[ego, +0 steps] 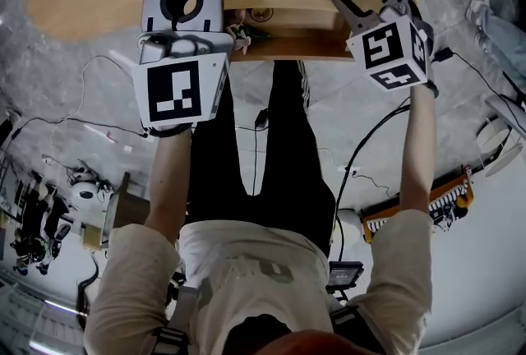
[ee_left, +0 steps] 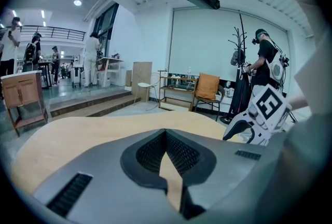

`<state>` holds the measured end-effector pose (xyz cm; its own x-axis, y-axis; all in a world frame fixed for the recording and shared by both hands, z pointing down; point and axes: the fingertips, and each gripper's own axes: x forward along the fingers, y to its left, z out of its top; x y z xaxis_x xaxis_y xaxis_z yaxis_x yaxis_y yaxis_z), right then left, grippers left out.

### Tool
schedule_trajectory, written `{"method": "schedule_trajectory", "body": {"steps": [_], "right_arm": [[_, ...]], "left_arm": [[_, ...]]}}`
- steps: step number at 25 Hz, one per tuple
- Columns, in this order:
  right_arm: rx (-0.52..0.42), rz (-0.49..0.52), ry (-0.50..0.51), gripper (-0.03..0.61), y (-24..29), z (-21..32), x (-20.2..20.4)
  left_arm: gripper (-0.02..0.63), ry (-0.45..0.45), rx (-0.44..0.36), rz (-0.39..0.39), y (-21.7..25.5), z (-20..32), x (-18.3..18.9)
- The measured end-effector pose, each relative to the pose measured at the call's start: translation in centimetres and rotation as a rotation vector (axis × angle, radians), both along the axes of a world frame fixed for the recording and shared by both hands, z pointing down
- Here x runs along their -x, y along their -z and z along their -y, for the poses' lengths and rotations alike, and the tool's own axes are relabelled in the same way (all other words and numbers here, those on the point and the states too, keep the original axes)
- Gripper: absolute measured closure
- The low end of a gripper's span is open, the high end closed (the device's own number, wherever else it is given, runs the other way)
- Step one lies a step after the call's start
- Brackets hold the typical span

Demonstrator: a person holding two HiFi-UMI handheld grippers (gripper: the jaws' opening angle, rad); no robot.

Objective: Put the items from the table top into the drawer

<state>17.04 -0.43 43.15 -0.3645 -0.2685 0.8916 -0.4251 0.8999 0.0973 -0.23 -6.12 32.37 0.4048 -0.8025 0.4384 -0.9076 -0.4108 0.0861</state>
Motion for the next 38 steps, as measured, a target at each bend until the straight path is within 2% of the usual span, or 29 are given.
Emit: {"method": "schedule_trajectory", "body": {"steps": [2,4,7,13,20,25,27,29,38], "right_arm": [[0.041,-0.210,0.194,0.319,-2.4,-0.4,-3.6],[0.084,-0.336,0.319,0.319,-3.8,-0.5,-6.3],[0.134,-0.397,0.416,0.319,-4.7,-0.3,-7.6],[0.177,-0.446,0.567,0.321,-6.4,-1.1,-6.6],[0.215,-0.491,0.597,0.325,-7.1,-1.2,-6.2],[0.219,-0.478,0.604,0.325,-7.0,-1.4,-6.2],[0.215,-0.471,0.609,0.344,-7.0,-1.3,-6.1],[0.210,-0.461,0.609,0.420,-6.9,-1.0,-6.1],[0.194,-0.444,0.572,0.423,-6.5,-0.9,-6.0]], "left_arm": [[0.607,-0.002,0.000,-0.003,-0.1,0.0,-0.6],[0.607,-0.006,0.001,-0.007,-0.2,-0.1,-1.3],[0.607,-0.019,0.004,-0.011,-0.3,-0.2,-2.6],[0.607,-0.024,0.014,-0.013,-0.5,-0.2,-3.5],[0.607,-0.010,0.009,-0.015,-0.7,0.1,-2.8],[0.607,-0.002,0.003,-0.021,-0.1,0.3,-2.4],[0.607,-0.001,0.000,-0.018,0.0,0.4,-2.2],[0.607,0.009,-0.001,-0.020,0.0,0.5,-1.9],[0.607,0.026,-0.011,-0.020,0.4,0.1,-1.0]]}}
